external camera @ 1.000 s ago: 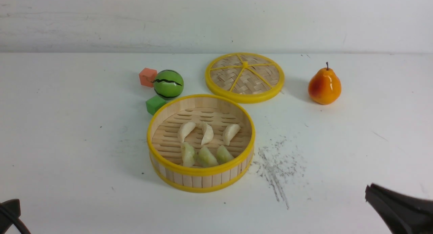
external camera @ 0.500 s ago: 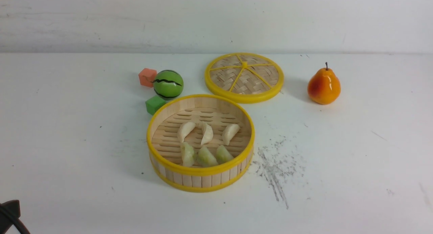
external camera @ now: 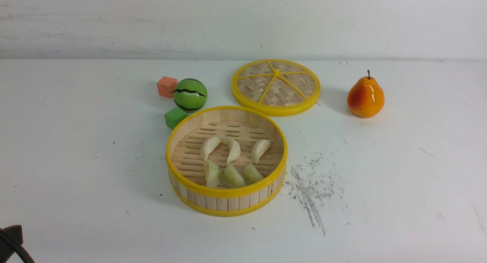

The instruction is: Put the dumplings into the steamer on the white table.

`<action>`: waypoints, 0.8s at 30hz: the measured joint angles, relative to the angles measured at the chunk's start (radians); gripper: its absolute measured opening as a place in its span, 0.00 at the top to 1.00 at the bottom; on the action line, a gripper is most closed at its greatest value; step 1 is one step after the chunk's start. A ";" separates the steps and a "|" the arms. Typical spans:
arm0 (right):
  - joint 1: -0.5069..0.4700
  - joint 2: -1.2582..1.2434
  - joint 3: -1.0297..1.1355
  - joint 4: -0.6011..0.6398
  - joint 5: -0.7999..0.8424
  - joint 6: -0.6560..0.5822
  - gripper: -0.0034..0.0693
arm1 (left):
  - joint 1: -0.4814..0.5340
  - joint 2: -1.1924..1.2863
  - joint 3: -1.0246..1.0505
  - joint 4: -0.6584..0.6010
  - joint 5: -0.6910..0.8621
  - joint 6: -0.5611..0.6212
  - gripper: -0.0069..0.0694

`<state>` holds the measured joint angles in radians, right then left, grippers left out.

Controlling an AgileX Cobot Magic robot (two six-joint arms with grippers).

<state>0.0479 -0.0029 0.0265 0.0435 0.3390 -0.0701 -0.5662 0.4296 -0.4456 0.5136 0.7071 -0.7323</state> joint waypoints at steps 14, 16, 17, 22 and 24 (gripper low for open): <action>0.000 -0.008 -0.008 -0.036 0.039 0.001 0.94 | 0.000 0.000 0.000 0.000 0.000 0.000 0.60; 0.000 -0.008 -0.008 -0.036 0.040 0.001 0.94 | 0.000 0.000 0.000 0.000 0.000 0.000 0.60; 0.000 -0.008 -0.008 -0.036 0.040 0.001 0.94 | 0.000 0.000 0.000 0.000 0.000 0.000 0.60; 0.000 -0.008 -0.008 -0.034 0.040 0.001 0.94 | 0.000 0.000 0.000 0.000 0.000 0.000 0.60; 0.000 -0.008 -0.008 -0.034 0.040 0.001 0.94 | 0.000 0.000 0.000 0.000 0.000 0.000 0.60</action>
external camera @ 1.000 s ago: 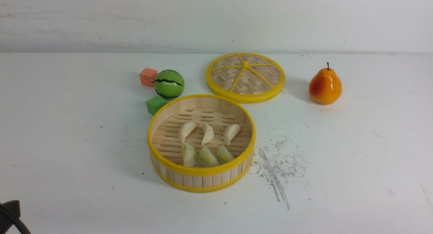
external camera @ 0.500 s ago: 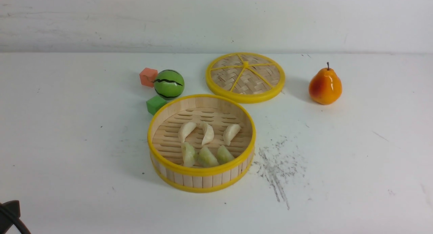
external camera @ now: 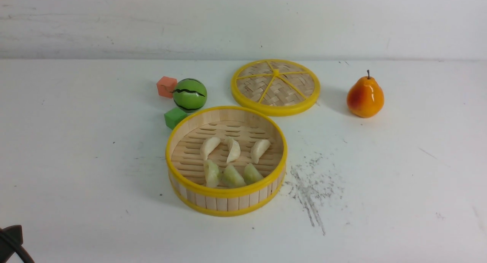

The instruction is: Put the dumplings into the steamer on the white table.

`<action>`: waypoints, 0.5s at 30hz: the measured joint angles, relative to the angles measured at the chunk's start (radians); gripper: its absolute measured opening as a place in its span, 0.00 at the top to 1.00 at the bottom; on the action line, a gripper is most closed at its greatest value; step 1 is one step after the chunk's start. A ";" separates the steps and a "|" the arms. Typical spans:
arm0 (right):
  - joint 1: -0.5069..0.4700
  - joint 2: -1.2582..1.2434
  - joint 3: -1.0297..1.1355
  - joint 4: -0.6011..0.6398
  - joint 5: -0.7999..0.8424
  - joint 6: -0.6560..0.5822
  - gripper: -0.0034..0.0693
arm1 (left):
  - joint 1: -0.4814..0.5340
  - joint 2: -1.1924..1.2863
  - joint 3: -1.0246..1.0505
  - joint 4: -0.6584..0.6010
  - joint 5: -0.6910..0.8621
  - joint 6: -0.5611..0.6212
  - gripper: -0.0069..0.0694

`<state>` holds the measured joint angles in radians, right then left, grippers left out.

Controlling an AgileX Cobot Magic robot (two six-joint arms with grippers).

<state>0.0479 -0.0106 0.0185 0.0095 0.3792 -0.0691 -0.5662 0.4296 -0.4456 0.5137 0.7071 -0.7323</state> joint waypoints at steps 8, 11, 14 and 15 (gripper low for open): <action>0.000 0.000 0.000 -0.010 0.005 0.000 0.95 | 0.000 0.000 0.000 0.000 0.000 0.000 0.60; 0.000 0.000 0.000 -0.030 0.008 0.000 0.97 | 0.000 0.000 0.000 0.000 0.000 0.000 0.60; 0.000 0.000 -0.001 -0.040 0.008 0.000 0.98 | 0.000 0.000 0.000 0.000 0.000 0.000 0.60; 0.000 0.000 -0.001 -0.040 0.008 0.000 0.98 | 0.000 0.000 0.000 0.000 0.000 0.000 0.60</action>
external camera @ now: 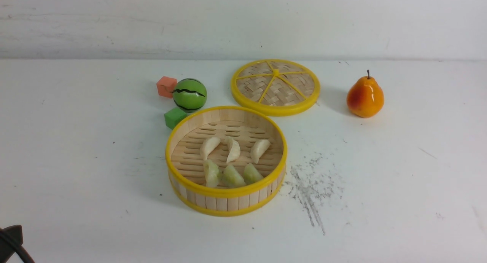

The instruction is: Put the dumplings into the steamer on the white table.

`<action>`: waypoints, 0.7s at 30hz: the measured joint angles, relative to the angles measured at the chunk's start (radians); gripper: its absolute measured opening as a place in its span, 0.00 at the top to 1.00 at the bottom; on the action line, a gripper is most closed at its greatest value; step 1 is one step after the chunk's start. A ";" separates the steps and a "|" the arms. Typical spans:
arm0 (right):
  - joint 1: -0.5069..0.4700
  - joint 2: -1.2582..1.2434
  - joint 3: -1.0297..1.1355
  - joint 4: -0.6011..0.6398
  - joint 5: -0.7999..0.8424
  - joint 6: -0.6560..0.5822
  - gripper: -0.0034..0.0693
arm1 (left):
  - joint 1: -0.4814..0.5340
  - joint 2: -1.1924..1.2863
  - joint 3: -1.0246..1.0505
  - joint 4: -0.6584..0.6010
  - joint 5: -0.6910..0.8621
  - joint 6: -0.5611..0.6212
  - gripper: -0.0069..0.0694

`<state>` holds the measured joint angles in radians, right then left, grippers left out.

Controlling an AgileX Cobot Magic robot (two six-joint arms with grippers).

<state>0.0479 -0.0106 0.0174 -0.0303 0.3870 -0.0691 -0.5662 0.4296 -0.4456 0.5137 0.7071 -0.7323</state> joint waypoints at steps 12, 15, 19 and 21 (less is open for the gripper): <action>0.000 0.000 0.000 -0.003 0.000 0.003 0.98 | 0.033 -0.070 0.107 0.000 -0.050 0.000 0.60; 0.000 0.000 0.000 -0.003 0.000 0.003 0.98 | 0.097 -0.162 0.151 -0.001 -0.102 0.000 0.60; 0.000 0.000 0.000 -0.003 0.000 0.003 0.98 | 0.252 -0.336 0.207 -0.137 -0.289 -0.022 0.60; 0.000 0.000 0.000 -0.003 0.000 0.003 0.98 | 0.348 -0.419 0.264 -0.227 -0.410 -0.005 0.60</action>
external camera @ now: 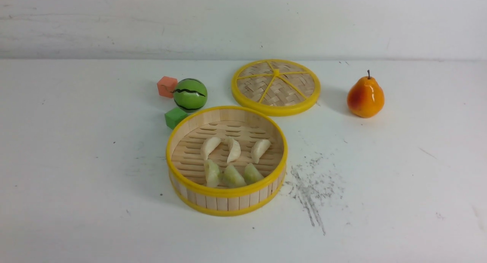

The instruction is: Put the dumplings into the steamer on the white table.

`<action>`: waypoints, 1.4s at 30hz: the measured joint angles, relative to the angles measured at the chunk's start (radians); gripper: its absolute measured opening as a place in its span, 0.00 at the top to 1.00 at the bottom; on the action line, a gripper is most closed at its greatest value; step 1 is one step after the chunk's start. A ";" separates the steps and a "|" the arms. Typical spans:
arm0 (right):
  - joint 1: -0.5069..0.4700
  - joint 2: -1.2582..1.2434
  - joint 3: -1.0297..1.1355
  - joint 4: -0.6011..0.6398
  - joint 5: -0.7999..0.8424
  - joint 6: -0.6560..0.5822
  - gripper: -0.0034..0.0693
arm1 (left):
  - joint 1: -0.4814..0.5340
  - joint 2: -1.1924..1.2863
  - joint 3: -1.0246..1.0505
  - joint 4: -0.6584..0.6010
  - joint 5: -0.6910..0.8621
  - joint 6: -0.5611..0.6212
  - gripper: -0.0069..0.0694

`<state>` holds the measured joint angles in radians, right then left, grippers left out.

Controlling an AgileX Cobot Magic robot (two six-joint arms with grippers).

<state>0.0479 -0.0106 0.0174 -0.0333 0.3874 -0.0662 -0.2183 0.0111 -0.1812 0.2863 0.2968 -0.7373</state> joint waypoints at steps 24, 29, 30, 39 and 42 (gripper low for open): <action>0.000 0.000 0.000 -0.001 0.001 0.000 0.96 | 0.193 -0.022 0.212 -0.363 0.102 0.699 0.93; 0.000 0.000 0.000 -0.002 0.001 0.000 0.96 | 0.193 -0.022 0.212 -0.365 0.101 0.702 0.93; 0.000 0.000 0.000 -0.001 0.001 0.000 0.96 | 0.193 -0.022 0.212 -0.365 0.101 0.702 0.93; 0.000 0.000 0.000 -0.001 0.001 0.000 0.95 | 0.193 -0.022 0.212 -0.365 0.101 0.702 0.93; 0.000 0.000 0.000 -0.001 0.001 0.000 0.95 | 0.193 -0.022 0.212 -0.365 0.101 0.702 0.93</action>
<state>0.0479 -0.0106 0.0174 -0.0344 0.3882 -0.0660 -0.0249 -0.0106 0.0304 -0.0783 0.3983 -0.0350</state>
